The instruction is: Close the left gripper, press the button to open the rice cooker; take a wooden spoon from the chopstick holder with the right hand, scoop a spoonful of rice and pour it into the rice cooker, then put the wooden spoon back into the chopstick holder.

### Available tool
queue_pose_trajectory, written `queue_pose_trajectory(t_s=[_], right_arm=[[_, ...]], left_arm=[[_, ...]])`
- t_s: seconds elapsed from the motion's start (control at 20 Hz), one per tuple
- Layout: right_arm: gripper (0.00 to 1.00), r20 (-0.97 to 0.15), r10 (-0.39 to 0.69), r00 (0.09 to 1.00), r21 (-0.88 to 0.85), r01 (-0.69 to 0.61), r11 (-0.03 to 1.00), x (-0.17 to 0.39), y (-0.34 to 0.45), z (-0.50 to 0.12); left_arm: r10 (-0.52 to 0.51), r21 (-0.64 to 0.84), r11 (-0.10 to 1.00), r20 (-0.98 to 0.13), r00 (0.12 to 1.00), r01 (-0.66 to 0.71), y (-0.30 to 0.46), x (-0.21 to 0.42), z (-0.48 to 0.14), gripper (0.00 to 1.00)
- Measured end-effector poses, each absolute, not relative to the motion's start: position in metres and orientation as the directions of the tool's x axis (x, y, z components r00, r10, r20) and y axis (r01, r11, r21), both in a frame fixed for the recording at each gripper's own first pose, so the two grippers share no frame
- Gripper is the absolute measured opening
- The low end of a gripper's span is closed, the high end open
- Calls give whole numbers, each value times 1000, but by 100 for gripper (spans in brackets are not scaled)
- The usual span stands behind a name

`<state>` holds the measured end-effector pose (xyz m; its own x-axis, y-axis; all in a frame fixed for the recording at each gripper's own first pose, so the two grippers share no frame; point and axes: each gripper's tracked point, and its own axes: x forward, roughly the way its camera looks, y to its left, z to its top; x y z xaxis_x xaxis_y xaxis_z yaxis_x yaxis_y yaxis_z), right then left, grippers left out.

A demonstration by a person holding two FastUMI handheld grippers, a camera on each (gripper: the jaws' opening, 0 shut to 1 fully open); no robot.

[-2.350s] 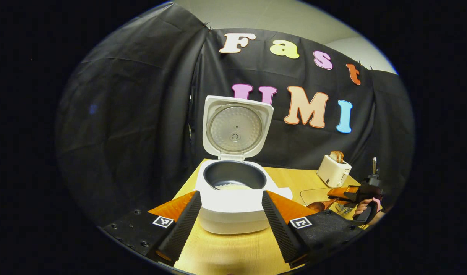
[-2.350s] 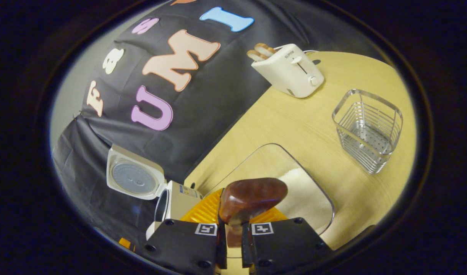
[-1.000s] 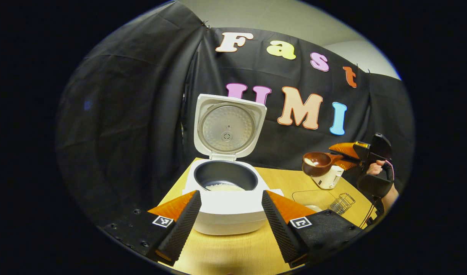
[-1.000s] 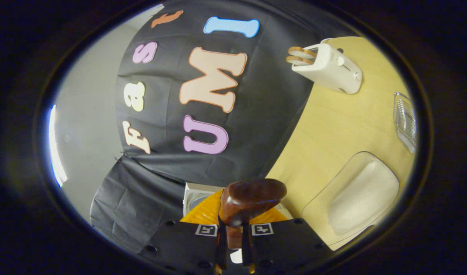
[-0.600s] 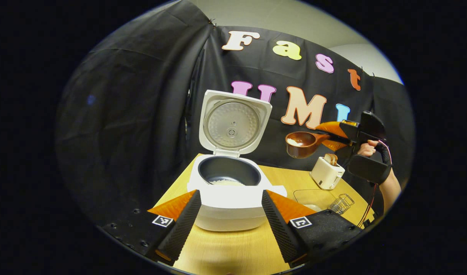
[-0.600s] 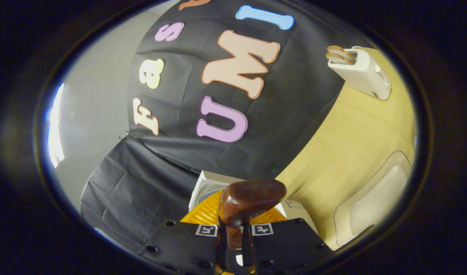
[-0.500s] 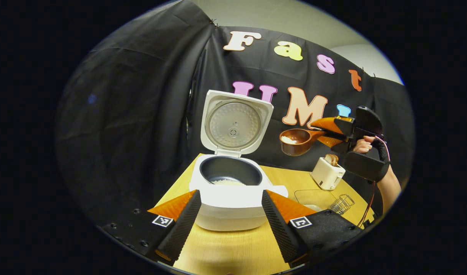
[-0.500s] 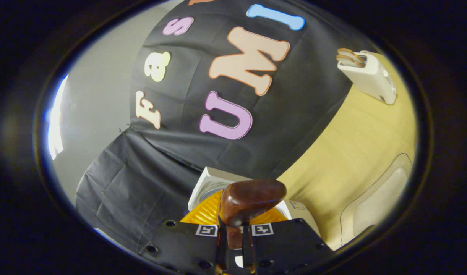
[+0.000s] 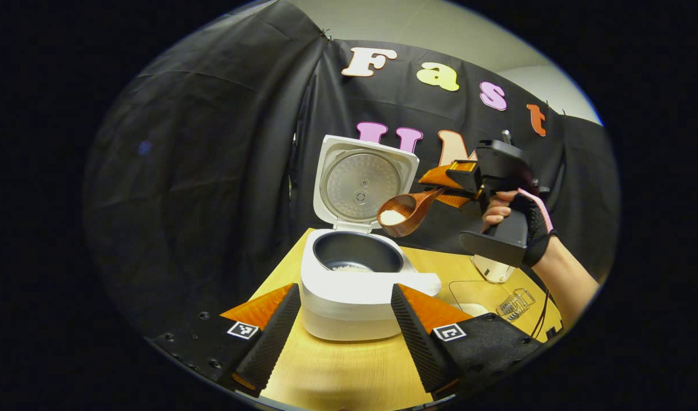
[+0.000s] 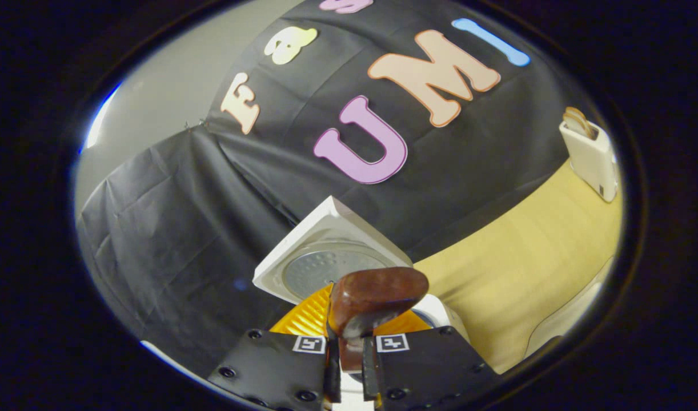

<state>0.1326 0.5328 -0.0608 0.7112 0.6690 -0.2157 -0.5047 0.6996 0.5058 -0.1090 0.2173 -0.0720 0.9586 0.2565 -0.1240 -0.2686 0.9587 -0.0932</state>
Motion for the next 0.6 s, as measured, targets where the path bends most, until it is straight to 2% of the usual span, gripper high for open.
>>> queue_pose_trajectory(t_s=[0.3,0.35,0.45,0.6], right_arm=[[15,-185,650,737,164,-629,760,118,568,-73],[20,-176,650,739,90,-646,758,113,572,-74],[15,-147,655,741,-62,-668,742,103,580,-78],[15,-109,660,743,-256,-663,704,89,592,-81]], left_arm=[[265,-85,956,-148,953,-280,221,-117,-83,95],[268,-84,956,-153,951,-282,221,-118,-85,95],[268,-93,954,-158,951,-284,222,-120,-86,94],[270,-96,953,-161,949,-287,223,-122,-89,95]])
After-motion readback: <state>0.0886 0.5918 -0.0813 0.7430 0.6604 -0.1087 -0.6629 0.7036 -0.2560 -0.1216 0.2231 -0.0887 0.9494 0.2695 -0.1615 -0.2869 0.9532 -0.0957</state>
